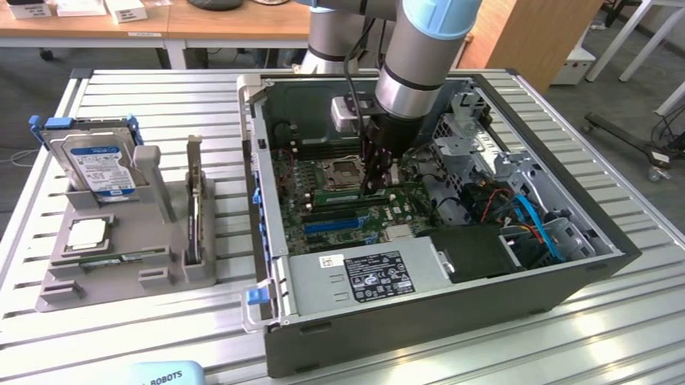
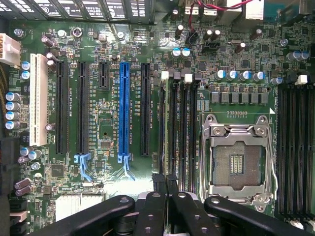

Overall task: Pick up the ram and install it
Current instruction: 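Insert the ram into the slot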

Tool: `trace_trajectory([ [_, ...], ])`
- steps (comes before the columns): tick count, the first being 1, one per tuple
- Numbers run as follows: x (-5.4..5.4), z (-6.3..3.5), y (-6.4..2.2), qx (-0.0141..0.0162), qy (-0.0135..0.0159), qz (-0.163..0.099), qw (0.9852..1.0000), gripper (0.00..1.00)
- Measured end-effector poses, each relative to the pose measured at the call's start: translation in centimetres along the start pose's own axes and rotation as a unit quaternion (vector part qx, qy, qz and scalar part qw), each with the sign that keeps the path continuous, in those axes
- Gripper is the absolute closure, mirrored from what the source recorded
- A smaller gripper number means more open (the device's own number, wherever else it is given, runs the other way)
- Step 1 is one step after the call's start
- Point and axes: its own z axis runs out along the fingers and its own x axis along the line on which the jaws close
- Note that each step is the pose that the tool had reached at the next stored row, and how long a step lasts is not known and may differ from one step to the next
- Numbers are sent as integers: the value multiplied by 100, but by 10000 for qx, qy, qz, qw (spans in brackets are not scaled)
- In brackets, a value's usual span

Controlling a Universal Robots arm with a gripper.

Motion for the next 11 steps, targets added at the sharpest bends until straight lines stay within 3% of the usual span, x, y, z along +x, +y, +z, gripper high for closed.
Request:
trace_trajectory([
  [11, 0, 4, -3, -1, 1, -31, 10000, 89],
])
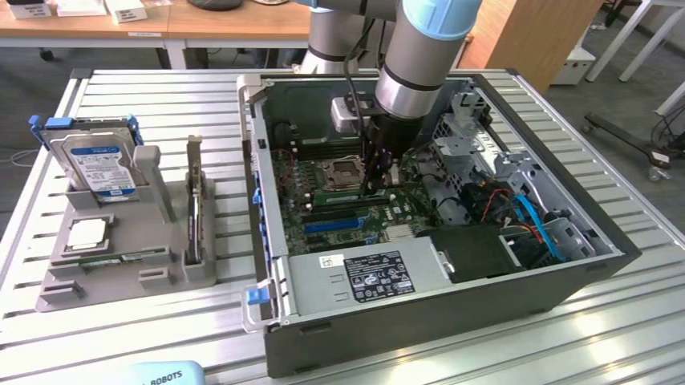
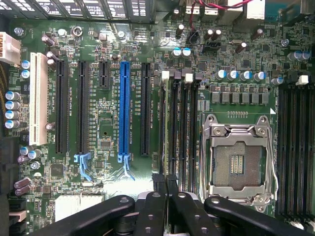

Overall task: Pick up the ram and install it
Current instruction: 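Insert the ram into the slot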

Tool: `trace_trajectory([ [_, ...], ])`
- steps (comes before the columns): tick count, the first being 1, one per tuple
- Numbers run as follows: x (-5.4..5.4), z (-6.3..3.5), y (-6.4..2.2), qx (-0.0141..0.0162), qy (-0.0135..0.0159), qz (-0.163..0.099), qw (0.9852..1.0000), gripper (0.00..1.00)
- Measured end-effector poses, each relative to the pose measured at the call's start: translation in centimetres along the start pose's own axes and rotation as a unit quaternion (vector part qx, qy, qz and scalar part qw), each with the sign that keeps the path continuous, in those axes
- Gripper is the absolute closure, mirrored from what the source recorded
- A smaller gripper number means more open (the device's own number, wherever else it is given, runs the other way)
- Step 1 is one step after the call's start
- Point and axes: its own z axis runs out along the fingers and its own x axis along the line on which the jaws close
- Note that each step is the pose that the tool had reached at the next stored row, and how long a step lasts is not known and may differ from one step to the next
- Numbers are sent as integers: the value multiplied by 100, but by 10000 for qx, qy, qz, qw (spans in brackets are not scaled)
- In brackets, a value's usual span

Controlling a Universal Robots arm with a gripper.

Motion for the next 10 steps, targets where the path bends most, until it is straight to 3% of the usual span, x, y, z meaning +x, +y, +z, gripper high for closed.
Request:
trace_trajectory([
  [10, 1, 19, -1, -1, 1, -25, 10000, 89],
])
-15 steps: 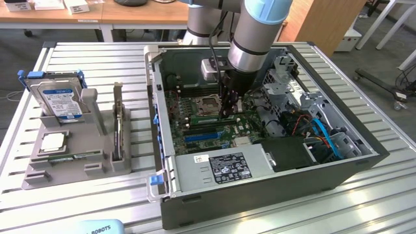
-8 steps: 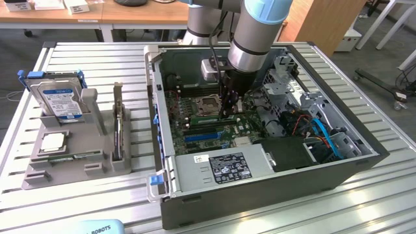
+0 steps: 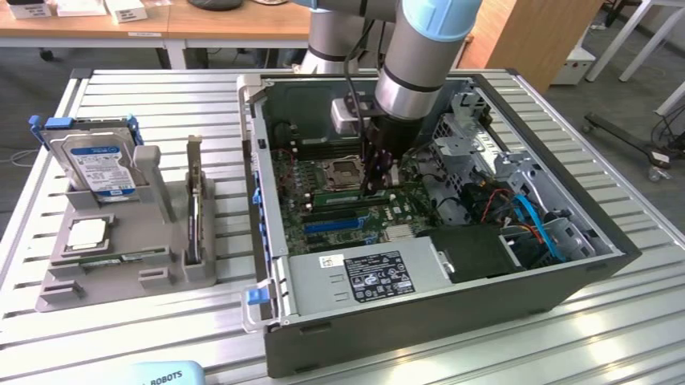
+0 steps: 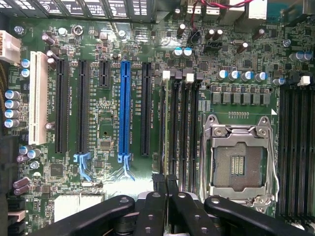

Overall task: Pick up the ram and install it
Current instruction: 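Insert the ram into the slot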

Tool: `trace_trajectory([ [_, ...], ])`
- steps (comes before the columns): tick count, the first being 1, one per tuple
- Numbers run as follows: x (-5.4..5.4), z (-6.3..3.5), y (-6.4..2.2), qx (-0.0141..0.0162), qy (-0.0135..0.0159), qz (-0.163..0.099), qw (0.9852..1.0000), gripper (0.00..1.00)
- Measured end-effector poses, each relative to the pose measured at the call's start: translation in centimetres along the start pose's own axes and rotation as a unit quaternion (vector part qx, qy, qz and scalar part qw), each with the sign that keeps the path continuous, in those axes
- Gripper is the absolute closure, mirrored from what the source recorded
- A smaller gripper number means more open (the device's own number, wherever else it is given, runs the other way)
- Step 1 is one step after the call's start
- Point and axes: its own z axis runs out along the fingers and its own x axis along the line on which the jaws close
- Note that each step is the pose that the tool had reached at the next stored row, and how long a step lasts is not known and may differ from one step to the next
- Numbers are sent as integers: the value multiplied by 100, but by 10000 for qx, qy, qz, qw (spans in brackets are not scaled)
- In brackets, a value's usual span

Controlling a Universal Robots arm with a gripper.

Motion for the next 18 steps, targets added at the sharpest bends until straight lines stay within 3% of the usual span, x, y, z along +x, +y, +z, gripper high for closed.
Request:
trace_trajectory([
  [14, 1, 33, -1, 0, 1, -16, 10000, 89],
  [18, 1, 33, -1, 0, 1, -16, 10000, 82],
])
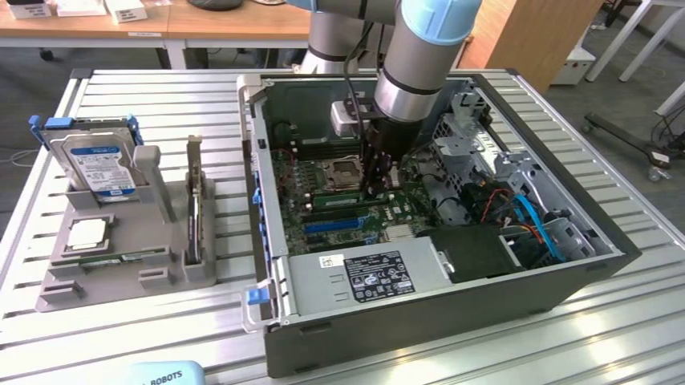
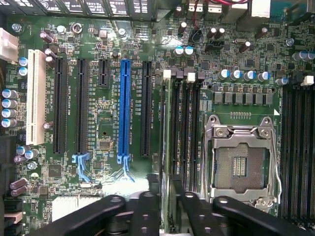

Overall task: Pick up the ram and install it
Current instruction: 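Insert the ram into the slot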

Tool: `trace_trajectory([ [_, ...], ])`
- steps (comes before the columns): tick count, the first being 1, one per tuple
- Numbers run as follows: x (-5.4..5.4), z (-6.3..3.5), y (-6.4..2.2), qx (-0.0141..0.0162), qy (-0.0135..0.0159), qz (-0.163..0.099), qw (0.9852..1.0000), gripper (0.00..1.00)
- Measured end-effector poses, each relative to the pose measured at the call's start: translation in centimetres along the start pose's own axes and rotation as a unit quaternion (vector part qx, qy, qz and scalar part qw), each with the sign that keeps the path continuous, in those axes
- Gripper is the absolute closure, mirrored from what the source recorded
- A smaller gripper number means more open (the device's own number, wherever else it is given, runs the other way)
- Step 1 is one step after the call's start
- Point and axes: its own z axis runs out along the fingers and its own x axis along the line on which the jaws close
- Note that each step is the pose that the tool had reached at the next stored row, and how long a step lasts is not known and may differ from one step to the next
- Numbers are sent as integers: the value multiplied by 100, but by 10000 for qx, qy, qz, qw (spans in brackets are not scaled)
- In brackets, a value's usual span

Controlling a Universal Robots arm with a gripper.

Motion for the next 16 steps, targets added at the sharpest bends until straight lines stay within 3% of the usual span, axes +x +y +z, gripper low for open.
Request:
trace_trajectory([
  [1, 0, 0, 0, 0, 0, 0, 10000, 75],
  [5, -1, -24, 1, 0, 1, 0, 10000, 75],
  [16, -12, -330, 18, 0, 1, 0, 10000, 75],
])
